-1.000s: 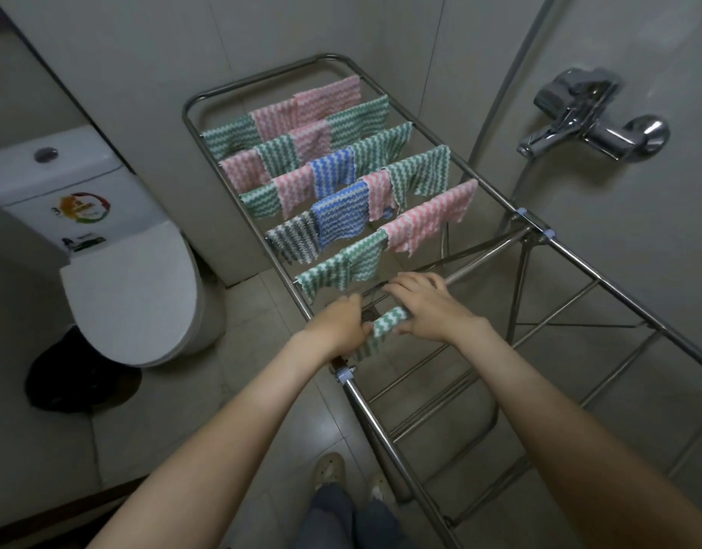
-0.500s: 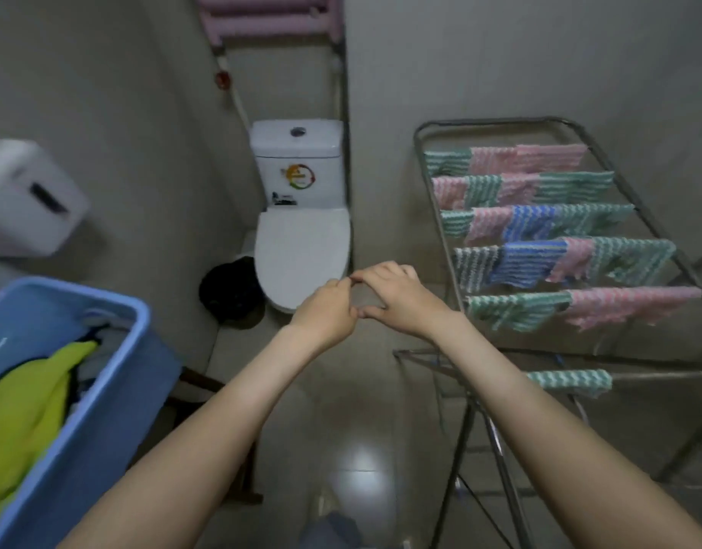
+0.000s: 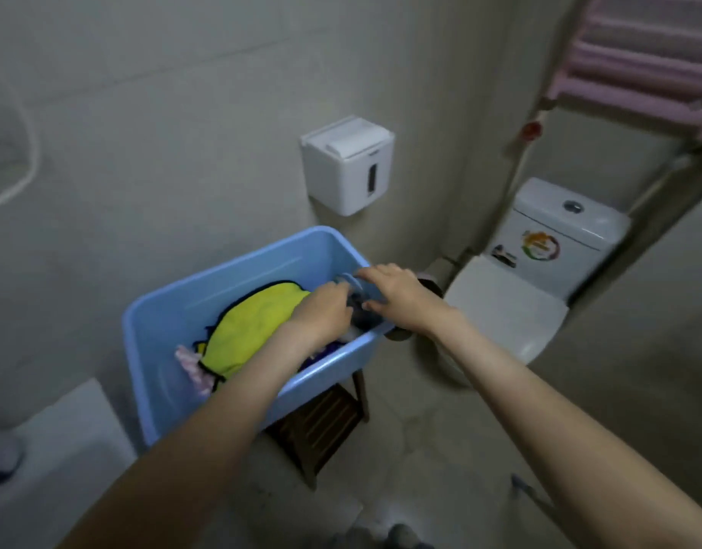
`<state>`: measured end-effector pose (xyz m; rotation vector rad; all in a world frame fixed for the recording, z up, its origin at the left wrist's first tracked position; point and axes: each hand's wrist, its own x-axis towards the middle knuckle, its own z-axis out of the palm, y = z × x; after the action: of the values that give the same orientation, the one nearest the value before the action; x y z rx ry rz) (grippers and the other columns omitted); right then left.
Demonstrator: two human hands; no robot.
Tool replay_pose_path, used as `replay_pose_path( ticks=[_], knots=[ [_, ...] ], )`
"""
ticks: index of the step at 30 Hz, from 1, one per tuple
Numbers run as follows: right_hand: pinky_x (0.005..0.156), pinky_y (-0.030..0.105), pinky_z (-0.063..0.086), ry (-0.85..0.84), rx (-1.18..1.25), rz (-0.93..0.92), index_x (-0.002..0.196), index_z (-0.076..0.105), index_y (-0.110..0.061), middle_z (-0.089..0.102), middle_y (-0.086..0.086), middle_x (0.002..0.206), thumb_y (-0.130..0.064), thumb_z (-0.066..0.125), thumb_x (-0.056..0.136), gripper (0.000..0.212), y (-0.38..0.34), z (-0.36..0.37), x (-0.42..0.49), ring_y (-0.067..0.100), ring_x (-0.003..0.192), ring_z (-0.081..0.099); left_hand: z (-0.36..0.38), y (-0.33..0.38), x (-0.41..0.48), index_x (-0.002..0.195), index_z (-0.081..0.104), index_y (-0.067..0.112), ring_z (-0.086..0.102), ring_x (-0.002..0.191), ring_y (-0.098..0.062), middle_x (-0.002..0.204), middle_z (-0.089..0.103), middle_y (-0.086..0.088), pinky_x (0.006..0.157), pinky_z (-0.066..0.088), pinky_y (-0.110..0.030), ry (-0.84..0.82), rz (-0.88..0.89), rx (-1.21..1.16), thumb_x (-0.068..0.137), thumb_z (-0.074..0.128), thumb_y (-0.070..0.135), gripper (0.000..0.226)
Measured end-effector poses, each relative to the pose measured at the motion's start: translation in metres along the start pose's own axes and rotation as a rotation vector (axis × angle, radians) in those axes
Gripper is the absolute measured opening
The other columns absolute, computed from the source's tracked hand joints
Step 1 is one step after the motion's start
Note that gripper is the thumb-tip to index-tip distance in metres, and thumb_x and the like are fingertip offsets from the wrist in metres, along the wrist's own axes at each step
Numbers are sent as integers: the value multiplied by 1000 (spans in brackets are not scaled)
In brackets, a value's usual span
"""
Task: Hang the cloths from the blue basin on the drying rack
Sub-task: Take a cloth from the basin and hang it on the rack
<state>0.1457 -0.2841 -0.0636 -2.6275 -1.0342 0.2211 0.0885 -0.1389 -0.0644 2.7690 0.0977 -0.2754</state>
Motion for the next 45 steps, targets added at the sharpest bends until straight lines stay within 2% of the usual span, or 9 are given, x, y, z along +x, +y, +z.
replay_pose_path(
  ticks=[8,13,16,19,22,25,32,40,45],
  knots=[
    [108,42,28,-476,-222,-272,141,37,-24,43,5,141,-32,65,82,66,-37,42,87,27,130,35,-13,-101,-34,133,45,10,49,118,-26,133,50,-11,93,43,-32,-121,-374,-46,91,58,35,51],
    [80,41,48,-528,-200,-453,99,52,-17,57,6,100,-27,61,84,20,-43,46,116,28,97,56,-8,-113,-39,137,44,17,47,122,-20,139,47,-5,93,38,-28,-147,-430,-227,90,54,51,59],
    [82,40,49,-545,-224,-492,105,58,-19,61,7,106,-31,55,89,20,-49,42,131,28,100,58,-8,-109,-38,142,37,19,43,127,-20,145,41,-2,97,34,-30,-162,-448,-293,83,55,63,76],
    [82,32,42,-521,-179,-468,117,63,-18,63,9,117,-33,53,94,29,-56,37,141,28,109,56,-9,-104,-37,134,43,14,46,121,-24,137,46,-6,93,39,-33,-206,-430,-212,80,61,61,74],
    [86,35,43,-476,-40,-422,104,68,-16,66,8,111,-32,54,93,23,-66,26,151,26,106,56,-14,-106,-39,87,45,15,53,89,-23,92,56,-5,70,33,-27,-106,-375,-239,91,59,31,22],
    [82,34,42,-376,66,-387,103,68,-19,67,7,106,-32,52,95,21,-74,13,158,24,101,57,-28,-116,-45,72,38,23,51,75,-22,81,53,-4,69,31,-26,61,-430,-308,97,48,18,27],
    [62,30,25,-181,138,-393,87,58,-14,52,2,66,-27,48,98,20,-86,-9,162,25,76,51,-61,-143,-41,94,51,9,55,98,-32,104,59,-23,65,26,-28,419,-456,-432,95,46,8,5],
    [93,27,38,-195,184,-379,143,34,-28,57,7,130,-37,69,83,70,-86,-10,144,24,117,53,-68,-115,-17,128,49,12,51,117,-18,126,55,-5,91,38,-28,283,-239,-784,96,49,10,32],
    [82,33,43,-109,142,-328,120,56,-19,65,9,108,-20,58,87,32,-65,-3,140,28,104,58,-62,-110,-9,121,53,14,55,106,-15,113,59,0,89,42,-29,251,-235,-771,92,53,7,29]
  ],
)
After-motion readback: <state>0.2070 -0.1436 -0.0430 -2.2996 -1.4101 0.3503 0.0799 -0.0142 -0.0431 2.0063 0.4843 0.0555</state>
